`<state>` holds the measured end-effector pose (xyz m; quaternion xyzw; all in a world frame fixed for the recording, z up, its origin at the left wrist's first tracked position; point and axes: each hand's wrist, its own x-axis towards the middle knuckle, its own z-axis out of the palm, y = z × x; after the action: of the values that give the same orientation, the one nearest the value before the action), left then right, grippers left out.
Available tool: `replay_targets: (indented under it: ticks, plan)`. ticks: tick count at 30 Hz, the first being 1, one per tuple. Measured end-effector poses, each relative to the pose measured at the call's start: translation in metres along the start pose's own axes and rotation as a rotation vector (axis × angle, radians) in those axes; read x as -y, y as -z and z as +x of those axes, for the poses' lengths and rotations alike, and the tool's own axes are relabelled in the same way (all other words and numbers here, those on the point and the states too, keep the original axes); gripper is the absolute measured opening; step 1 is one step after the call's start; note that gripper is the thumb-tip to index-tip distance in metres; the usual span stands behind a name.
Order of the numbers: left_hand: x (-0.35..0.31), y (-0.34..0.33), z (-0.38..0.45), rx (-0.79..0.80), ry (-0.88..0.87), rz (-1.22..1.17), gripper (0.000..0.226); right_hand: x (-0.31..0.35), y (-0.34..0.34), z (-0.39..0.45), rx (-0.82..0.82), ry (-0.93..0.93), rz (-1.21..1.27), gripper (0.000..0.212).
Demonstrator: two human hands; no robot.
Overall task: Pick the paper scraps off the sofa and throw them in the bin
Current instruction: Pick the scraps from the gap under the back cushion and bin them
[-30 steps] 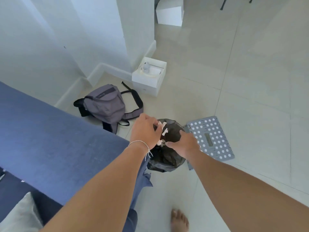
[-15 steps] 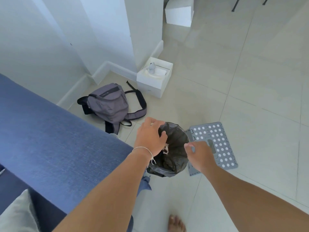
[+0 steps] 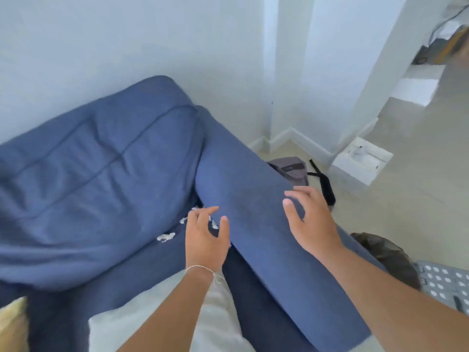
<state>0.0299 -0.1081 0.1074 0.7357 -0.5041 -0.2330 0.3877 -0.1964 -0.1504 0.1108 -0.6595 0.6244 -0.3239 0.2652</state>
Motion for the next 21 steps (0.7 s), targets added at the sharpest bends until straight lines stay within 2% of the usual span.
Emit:
replay_targets:
  ticks: [4,8,14,18,21]
  plan:
    - [0.088,0.090,-0.001,-0.031,0.165,0.082,0.032,0.088,-0.097,-0.022,0.101,0.175,-0.009,0.024]
    - [0.147,0.131,0.005,0.032,0.300,0.104,0.042,0.113,-0.190,-0.058,0.256,0.115,-0.069,0.026]
    - [0.205,0.121,0.035,0.158,0.400,0.166,0.039,0.098,-0.271,-0.056,0.354,-0.158,-0.180,0.031]
    - [0.231,0.091,0.063,0.119,0.455,0.194,0.042,0.077,-0.308,-0.029,0.421,-0.155,-0.296,0.036]
    - [0.255,0.066,0.084,0.031,0.525,0.241,0.044,0.062,-0.339,0.001,0.435,-0.117,-0.383,0.038]
